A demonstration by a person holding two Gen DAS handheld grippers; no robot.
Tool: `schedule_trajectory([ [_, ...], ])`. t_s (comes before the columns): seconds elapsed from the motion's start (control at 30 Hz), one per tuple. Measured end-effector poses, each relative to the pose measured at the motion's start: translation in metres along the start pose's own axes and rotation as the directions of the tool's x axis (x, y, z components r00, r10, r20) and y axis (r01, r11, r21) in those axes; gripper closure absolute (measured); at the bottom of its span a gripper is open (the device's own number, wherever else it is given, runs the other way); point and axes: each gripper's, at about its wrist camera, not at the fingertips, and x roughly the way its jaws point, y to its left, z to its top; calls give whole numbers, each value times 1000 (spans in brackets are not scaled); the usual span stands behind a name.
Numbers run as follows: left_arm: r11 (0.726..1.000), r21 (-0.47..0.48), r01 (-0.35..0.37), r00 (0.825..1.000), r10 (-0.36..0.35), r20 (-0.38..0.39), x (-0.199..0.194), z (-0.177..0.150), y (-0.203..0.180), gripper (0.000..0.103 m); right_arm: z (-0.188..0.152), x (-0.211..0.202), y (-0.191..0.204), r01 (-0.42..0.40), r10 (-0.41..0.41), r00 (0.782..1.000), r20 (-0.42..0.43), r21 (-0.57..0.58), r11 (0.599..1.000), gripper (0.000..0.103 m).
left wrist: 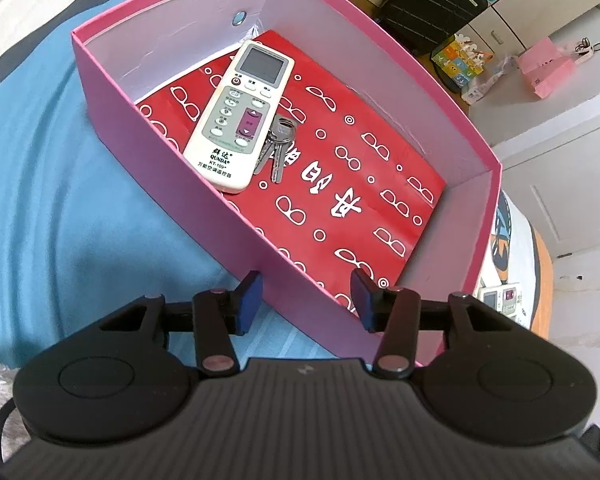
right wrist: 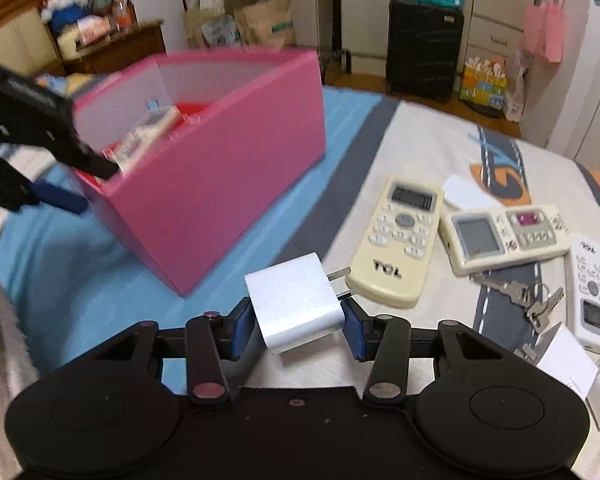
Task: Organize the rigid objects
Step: 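Grasp the white charger with the right tool and drop it into the box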
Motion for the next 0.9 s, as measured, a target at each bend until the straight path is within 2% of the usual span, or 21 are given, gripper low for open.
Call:
schedule_trajectory([
  [0.17,1000,-11,11,1000,-11,-7,1,1,1,58,24,-37,1,-103,94,987,128,67,992,51],
  [0.27,1000,-15,14,1000,-15,-10,2,1,2,58,55,-56,10,-199,187,963,196,40,979,51],
  [0.4,1000,-18,20,1000,-20,-11,3,1,3,58,103,-53,31,-305,296,932,208,13,952,51],
  [0.5,1000,-18,23,1000,-23,-11,3,1,4,58,129,-31,50,-356,352,924,149,-4,935,51],
  [0.63,1000,-15,23,1000,-23,-9,3,0,4,58,157,27,63,-373,373,928,-1,47,927,51],
  [0.8,1000,-10,28,1000,-28,-10,3,0,5,58,185,90,70,-323,338,928,-156,116,939,51],
  [0.9,999,-23,32,999,-33,-7,3,0,6,58,187,115,74,-268,293,929,-225,135,954,51],
])
